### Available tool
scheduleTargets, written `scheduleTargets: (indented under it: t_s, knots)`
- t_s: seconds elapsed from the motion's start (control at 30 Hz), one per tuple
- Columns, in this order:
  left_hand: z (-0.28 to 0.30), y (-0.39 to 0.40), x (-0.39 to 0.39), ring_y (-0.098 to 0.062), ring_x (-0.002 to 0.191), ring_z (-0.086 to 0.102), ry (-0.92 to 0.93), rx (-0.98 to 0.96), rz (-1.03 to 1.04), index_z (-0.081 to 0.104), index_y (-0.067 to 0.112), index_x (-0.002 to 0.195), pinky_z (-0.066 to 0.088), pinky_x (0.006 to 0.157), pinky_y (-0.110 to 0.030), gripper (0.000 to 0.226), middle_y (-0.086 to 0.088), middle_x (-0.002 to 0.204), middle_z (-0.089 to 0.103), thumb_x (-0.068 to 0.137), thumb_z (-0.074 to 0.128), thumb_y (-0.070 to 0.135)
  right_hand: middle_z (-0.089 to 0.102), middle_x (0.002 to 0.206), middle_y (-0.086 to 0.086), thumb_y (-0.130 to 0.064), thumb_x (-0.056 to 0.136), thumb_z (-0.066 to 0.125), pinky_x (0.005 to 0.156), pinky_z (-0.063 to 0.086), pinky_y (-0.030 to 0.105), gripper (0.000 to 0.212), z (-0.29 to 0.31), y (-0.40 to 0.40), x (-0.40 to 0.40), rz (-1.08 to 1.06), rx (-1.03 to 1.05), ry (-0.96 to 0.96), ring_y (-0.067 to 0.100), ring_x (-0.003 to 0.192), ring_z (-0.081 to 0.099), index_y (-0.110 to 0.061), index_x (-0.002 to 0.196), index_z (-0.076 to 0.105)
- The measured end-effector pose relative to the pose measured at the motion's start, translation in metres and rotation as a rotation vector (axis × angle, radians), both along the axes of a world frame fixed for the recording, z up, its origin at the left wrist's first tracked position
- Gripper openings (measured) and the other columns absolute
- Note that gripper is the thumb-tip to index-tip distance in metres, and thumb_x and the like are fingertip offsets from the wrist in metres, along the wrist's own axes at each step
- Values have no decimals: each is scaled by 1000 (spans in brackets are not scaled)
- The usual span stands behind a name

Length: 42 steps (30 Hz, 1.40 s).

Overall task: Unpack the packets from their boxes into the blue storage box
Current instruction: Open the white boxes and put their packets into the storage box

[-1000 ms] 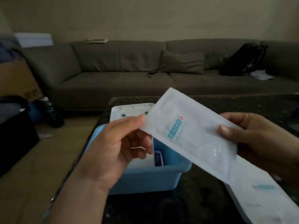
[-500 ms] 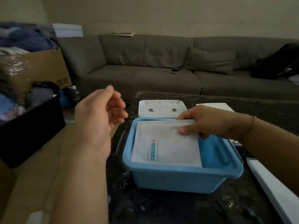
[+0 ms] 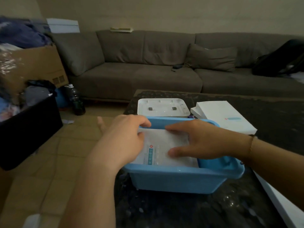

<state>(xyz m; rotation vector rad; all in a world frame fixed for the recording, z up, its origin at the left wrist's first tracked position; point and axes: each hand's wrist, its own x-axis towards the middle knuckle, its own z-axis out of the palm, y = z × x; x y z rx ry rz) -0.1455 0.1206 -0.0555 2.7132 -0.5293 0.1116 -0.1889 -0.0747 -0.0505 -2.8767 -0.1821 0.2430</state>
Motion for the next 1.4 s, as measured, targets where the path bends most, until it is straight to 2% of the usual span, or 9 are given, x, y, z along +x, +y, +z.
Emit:
scheduleTargets:
  t_s: [0.17, 0.4, 0.53, 0.63, 0.87, 0.97, 1.1, 1.2, 1.4]
  knots:
    - [2, -5, -3, -15, 131, 44, 87, 171, 63, 55, 43, 125, -10, 111, -68, 30, 14, 129, 57, 100, 53, 27, 52, 140, -14, -62, 86, 56, 103, 41, 28, 62, -7, 2, -1, 38, -9, 10, 8, 123, 51, -38, 141, 42]
    - [10, -20, -11, -14, 138, 37, -26, 174, 3, 48, 42, 135, 8, 119, -59, 38, 12, 142, 49, 98, 54, 34, 35, 154, -16, -60, 86, 55, 108, 32, 27, 71, -4, -13, -19, -19, 73, -124, 7, 135, 39, -37, 149, 29]
    - [18, -60, -53, 0, 112, 48, -282, -210, -308, 56, 37, 128, 45, 101, -31, 35, 20, 124, 56, 93, 54, 40, 45, 134, -30, -65, 75, 49, 92, 41, 16, 62, 20, -56, -76, -209, 286, -498, -6, 120, 47, -48, 134, 44]
    - [7, -102, -101, -7, 100, 60, -400, -257, -753, 65, 29, 113, 54, 88, -33, 23, 13, 110, 67, 92, 60, 37, 67, 115, -21, -60, 82, 60, 85, 54, 17, 44, 10, -100, -139, -394, 480, -820, -4, 103, 64, -39, 121, 60]
    - [-70, -194, -152, -27, 126, 47, -264, 200, -1207, 54, 21, 133, 39, 106, -47, 56, -5, 141, 52, 89, 40, 53, 72, 102, -11, -93, 59, 48, 79, 56, 24, 73, -56, -162, -246, -859, 588, -859, 4, 95, 69, -39, 105, 65]
    - [-93, -214, -145, -22, 142, 27, -216, 316, -1255, 40, 28, 145, 24, 118, -45, 62, 2, 158, 31, 90, 61, 47, 72, 101, -13, -74, 73, 58, 77, 56, 18, 47, -72, -170, -266, -857, 608, -960, 4, 91, 70, -36, 100, 67]
    - [-107, -222, -139, -16, 127, 51, -225, 52, -1243, 63, 29, 128, 44, 105, -42, 38, 6, 139, 58, 92, 54, 39, 73, 83, -12, -35, 91, 61, 75, 49, 5, 18, -83, -165, -279, -730, 423, -1100, -4, 85, 67, -19, 95, 69]
    - [-102, -225, -137, 1, 113, 59, -29, -381, -1056, 74, 26, 111, 52, 95, -29, 35, 13, 118, 70, 92, 52, 44, 72, 84, 2, -12, 84, 63, 75, 50, 17, 11, -91, -151, -285, -436, 209, -1183, 4, 81, 67, -5, 85, 72]
    - [-77, -227, -136, 4, 91, 64, 311, -687, -824, 73, 33, 101, 48, 74, -10, 26, 23, 90, 71, 89, 52, 44, 71, 112, 7, -15, 87, 67, 92, 53, 34, 21, -110, -137, -260, -247, -56, -1001, 17, 107, 66, -7, 104, 74]
